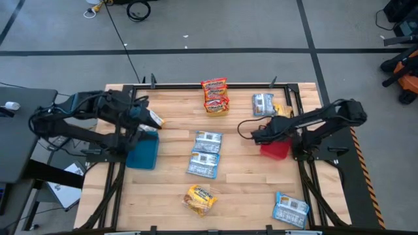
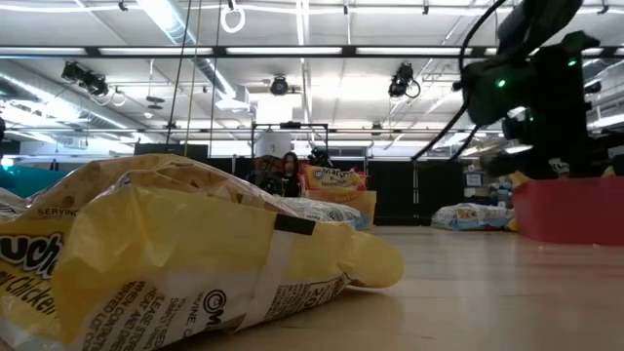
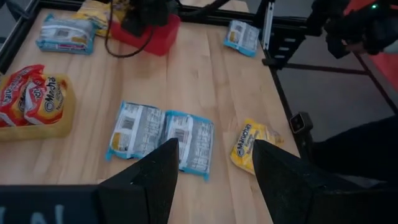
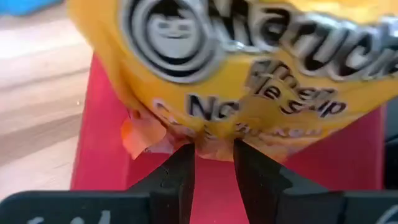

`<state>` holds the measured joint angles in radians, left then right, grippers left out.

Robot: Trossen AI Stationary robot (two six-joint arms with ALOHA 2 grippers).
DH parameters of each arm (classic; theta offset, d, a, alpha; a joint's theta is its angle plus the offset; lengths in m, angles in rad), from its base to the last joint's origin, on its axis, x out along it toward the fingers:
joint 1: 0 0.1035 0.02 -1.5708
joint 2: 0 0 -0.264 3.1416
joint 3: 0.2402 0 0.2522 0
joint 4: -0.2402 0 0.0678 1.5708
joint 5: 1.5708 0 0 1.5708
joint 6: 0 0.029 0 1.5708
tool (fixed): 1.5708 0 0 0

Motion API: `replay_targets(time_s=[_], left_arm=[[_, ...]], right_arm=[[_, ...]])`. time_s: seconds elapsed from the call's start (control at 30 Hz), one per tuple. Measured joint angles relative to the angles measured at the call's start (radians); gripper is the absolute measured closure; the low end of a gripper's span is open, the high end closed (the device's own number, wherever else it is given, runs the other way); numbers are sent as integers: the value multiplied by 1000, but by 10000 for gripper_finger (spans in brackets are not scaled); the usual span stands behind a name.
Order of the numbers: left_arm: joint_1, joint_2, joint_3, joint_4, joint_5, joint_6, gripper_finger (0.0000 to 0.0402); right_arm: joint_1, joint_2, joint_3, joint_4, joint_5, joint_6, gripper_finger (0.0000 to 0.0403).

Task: Sort Maruchan noodles
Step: Put the top center yellow noodle pack into the red bin, then put the bottom yellow noodle pack into the red bin

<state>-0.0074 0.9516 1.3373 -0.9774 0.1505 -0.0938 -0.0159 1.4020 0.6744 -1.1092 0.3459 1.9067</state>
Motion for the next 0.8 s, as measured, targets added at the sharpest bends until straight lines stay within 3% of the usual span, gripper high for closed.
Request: replay_targets(time_s=[0.13,0.3,0.47,0.7,0.8], left_arm=[[-42,0,0,-3,-19,-28,194],[-81,-6,0,-3,-25,-41,194],[-114,-2,-7,4,-51,-32,194],[-194,-1,-178,41,-23,21,194],[-244,0,-280,138,-7,-41,194]], right_arm=[[8,39,59,-6,-87,-126,286],[84,29,139,11,-119,-141,286],[154,36,149,33,-286,-234,287],[273,-3,154,7,-462,-360,287],[326,-16,229,-92,-446,-381,287]])
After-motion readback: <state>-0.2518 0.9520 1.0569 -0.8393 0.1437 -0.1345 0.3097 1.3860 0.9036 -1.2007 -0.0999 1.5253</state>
